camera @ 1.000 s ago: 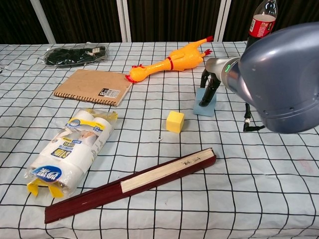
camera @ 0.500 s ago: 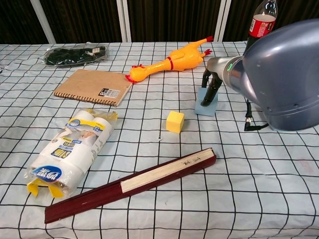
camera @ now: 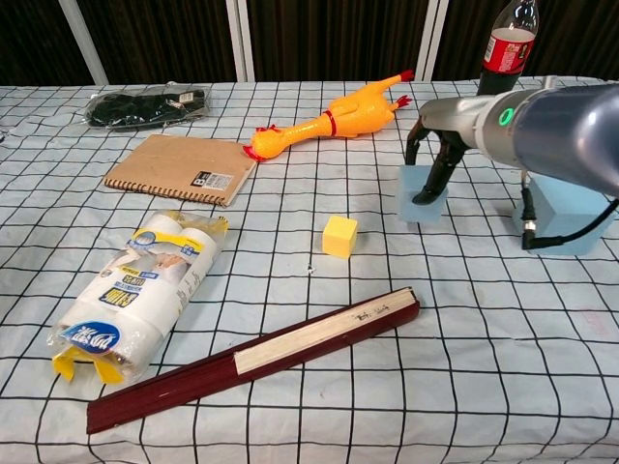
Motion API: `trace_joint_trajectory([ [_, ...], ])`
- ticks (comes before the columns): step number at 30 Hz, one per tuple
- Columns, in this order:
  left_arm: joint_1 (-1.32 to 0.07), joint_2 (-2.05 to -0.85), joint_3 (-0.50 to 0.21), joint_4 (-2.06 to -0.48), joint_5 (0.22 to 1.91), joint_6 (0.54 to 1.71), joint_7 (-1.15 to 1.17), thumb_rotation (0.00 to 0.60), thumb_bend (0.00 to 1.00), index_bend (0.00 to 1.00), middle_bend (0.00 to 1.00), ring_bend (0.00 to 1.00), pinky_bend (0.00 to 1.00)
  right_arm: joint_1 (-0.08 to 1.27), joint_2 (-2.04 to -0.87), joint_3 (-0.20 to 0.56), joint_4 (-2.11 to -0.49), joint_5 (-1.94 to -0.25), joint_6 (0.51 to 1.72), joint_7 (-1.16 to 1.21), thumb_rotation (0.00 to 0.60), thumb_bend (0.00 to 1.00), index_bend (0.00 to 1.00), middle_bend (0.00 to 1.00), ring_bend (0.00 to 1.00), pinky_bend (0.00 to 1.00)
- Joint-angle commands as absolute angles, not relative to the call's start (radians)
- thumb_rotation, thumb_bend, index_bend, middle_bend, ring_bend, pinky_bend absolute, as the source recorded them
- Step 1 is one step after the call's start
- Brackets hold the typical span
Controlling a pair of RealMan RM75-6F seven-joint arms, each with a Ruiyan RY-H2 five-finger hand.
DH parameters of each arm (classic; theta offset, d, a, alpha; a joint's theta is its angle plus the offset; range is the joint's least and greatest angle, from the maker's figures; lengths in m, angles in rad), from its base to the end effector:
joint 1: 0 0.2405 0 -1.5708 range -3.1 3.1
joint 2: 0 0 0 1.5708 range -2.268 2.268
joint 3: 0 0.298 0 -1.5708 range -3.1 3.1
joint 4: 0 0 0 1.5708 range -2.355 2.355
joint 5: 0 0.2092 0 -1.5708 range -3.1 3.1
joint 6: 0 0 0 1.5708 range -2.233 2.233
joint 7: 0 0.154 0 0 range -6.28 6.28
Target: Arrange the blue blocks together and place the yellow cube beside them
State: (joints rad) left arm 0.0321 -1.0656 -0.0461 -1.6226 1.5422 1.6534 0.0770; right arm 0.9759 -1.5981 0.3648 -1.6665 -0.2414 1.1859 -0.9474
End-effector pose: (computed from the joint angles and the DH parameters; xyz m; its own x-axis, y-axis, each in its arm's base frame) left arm -0.3523 0.1511 0.2164 0.5079 -0.1096 0.8544 0.8614 0.0636 -0.5039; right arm -0.1173 -0.4078 -0.0191 0.4402 -0.4092 0.7992 -0.8818 -0.0294 0.4707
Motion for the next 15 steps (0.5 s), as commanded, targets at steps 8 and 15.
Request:
trace_joint_trajectory([
  [8,0.033,-1.068,-0.049,-1.624,1.536,1.653,0.086,0.600,0.04,0.19,0.06,0.00,0.00,0.896,-1.478,0.263,-1.776,-0.381,1.145,-0.870,0.600,0.27,0.46,0.02,0.00,0.09],
  [15,0.034,-1.070,-0.050,-1.625,1.534,1.656,0.093,0.600,0.04,0.19,0.06,0.00,0.00,0.885,-1.471,0.226,-1.740,-0.433,1.101,-0.831,0.600,0.27,0.46,0.02,0.00,0.09],
])
